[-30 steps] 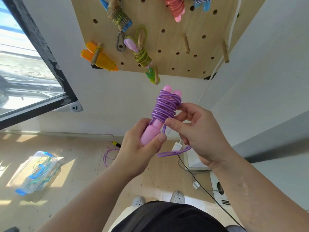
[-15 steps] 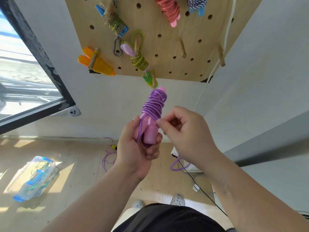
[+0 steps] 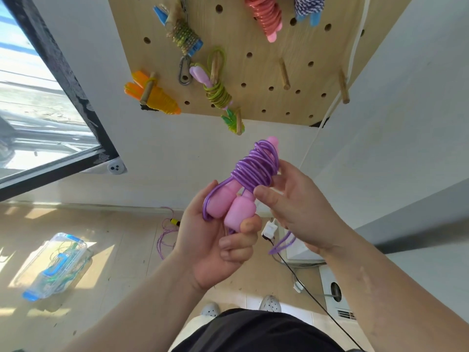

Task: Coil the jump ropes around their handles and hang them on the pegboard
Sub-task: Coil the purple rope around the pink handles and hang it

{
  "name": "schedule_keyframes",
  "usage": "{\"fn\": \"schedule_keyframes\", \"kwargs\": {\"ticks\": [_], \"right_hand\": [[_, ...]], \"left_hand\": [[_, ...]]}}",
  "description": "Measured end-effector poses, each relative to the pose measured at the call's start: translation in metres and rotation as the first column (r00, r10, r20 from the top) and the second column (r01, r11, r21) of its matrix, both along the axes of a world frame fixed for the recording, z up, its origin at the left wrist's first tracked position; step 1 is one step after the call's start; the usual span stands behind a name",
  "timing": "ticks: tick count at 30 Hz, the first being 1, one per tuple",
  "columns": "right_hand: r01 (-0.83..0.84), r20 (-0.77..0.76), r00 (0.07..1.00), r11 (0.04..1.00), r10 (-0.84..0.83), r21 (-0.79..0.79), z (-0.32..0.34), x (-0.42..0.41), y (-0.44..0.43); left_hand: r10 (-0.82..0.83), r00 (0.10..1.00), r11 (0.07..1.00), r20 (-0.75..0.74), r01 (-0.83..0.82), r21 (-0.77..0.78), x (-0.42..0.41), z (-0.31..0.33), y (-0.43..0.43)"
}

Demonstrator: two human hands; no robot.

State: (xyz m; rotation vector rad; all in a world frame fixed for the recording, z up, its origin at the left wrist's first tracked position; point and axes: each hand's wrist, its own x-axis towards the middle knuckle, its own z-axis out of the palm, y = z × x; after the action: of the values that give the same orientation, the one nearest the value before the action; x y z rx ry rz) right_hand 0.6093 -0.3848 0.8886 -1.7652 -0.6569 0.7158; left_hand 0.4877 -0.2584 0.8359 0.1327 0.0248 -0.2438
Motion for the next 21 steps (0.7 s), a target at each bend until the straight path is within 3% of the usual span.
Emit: {"fn": "schedule_keyframes", "kwargs": {"ticks": [2, 4, 5, 6, 8, 9, 11, 13, 15, 16, 17, 19, 20, 21], "right_hand": [[-0.009, 0.005, 1.0, 0.997, 0.009, 0.074, -0.004, -0.003, -0.003], [0.063, 0.04, 0.997, 0.994, -0.067, 0.091, -0.008, -0.006, -0.004], [0.114, 0.055, 0.991, 0.99, -0.119, 0.084, -0.009, -0.008, -0.004], [0.163, 0.07, 0.983, 0.984, -0.167, 0.068, -0.011, -0.009, -0.004], [0.245, 0.094, 0.964, 0.969, -0.247, 0.031, -0.012, -0.01, -0.003], [0.278, 0.1, 0.955, 0.96, -0.279, 0.021, -0.012, -0.011, -0.002], [0.314, 0.085, 0.945, 0.949, -0.315, 0.019, -0.009, -0.016, 0.001], [0.311, 0.079, 0.947, 0.95, -0.311, 0.022, -0.008, -0.022, 0.004], [0.299, 0.092, 0.95, 0.954, -0.299, 0.021, -0.003, -0.026, 0.006], [0.287, 0.085, 0.954, 0.957, -0.289, 0.033, 0.001, -0.026, 0.005], [0.266, 0.068, 0.961, 0.962, -0.269, 0.055, 0.003, -0.025, 0.003], [0.194, 0.036, 0.98, 0.977, -0.198, 0.085, 0.009, -0.021, -0.002], [0.16, 0.035, 0.986, 0.984, -0.163, 0.08, 0.011, -0.019, -0.004], [0.137, 0.038, 0.99, 0.988, -0.139, 0.069, 0.011, -0.018, -0.006]], "left_hand": [[-0.013, 0.999, 0.998, -0.029, 0.015, 0.056, 0.001, -0.001, 0.002], [0.114, 0.971, 0.936, -0.209, -0.034, 0.351, 0.003, 0.004, 0.003], [0.277, 0.912, 0.824, -0.302, -0.063, 0.563, 0.005, 0.006, 0.003], [0.47, 0.827, 0.652, -0.309, -0.089, 0.753, 0.006, 0.006, 0.001], [0.692, 0.717, 0.229, -0.087, -0.104, 0.968, 0.004, 0.007, 0.0], [0.65, 0.758, 0.028, 0.047, -0.086, 0.996, 0.003, 0.01, -0.001], [0.468, 0.873, -0.304, 0.139, 0.011, 0.953, 0.002, 0.011, -0.003], [0.389, 0.895, -0.506, 0.218, 0.01, 0.862, 0.007, 0.01, -0.007], [0.414, 0.868, -0.532, 0.275, -0.014, 0.846, 0.011, 0.016, -0.012], [0.439, 0.857, -0.474, 0.27, -0.035, 0.88, 0.011, 0.018, -0.013], [0.472, 0.85, -0.351, 0.233, -0.061, 0.934, 0.012, 0.019, -0.012], [0.51, 0.852, 0.029, 0.115, -0.151, 0.988, 0.011, 0.023, -0.012], [0.516, 0.854, 0.211, 0.063, -0.198, 0.957, 0.011, 0.025, -0.011], [0.527, 0.85, 0.334, 0.021, -0.23, 0.914, 0.01, 0.025, -0.011]]}}
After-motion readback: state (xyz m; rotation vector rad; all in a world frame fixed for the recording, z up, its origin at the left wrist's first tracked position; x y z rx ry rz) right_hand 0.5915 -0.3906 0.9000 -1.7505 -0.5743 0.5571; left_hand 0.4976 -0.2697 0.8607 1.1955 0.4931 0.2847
